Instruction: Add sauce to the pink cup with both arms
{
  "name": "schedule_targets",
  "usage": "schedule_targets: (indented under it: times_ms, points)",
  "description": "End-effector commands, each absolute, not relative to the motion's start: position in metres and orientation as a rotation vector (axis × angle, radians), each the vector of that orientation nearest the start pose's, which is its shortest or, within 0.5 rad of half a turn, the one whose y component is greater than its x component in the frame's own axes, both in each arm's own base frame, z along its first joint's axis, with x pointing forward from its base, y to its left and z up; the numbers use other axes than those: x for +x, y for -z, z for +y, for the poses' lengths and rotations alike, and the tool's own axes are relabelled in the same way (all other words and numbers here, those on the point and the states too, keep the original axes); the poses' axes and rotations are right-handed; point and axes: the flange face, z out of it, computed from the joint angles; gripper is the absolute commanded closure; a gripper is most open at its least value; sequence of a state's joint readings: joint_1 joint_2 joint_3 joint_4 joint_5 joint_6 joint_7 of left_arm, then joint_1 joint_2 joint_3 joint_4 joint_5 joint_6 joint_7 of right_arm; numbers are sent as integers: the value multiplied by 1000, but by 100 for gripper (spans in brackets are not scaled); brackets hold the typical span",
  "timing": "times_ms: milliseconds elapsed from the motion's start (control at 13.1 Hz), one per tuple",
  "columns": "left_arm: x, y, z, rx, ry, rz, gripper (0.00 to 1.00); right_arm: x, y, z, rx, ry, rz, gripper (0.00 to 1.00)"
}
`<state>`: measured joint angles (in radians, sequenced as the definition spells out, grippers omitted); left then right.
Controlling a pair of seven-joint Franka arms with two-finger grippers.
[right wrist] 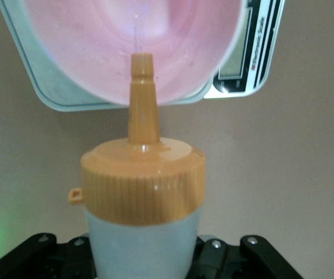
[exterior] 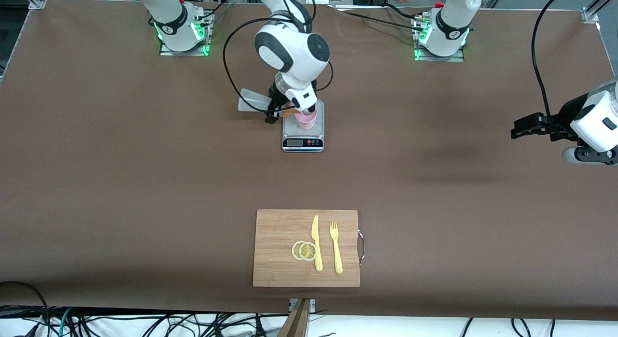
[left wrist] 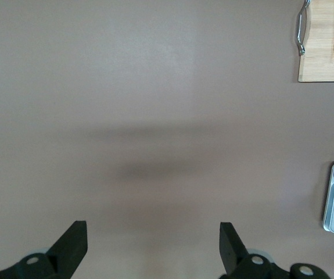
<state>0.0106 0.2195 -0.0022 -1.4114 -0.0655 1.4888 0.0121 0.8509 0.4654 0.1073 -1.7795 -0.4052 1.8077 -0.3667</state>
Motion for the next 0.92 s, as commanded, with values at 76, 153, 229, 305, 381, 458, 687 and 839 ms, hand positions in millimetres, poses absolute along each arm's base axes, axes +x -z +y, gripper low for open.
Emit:
schedule_targets:
  times_ms: [76,153,229,305,381,458,687,839]
  points:
    - [613,-567,-2,-3186,-219,46,0,368,-293,484,-2645,-573,-2433,80]
    - [613,-567,-2,-3186,-219,46,0,368,-295,484,-2647,-570,-2432,80]
    - [613,-567,-2,-3186,-219,46,0,368,-299,486,-2647,-558,-2434,80]
    - [613,-567,-2,-3186,-219,46,0,368,-302,485,-2655,-571,-2430,80]
    - [614,-567,-2,-3186,-216,45,0,370,-308,486,-2662,-571,-2425,80]
    - [613,-567,-1,-3186,-219,43,0,370,-310,486,-2672,-593,-2419,80]
    - [614,-567,-1,-3186,-216,43,0,370,-320,491,-2693,-587,-2426,80]
    - [613,-567,-1,-3186,-219,43,0,364,-323,497,-2750,-567,-2393,80]
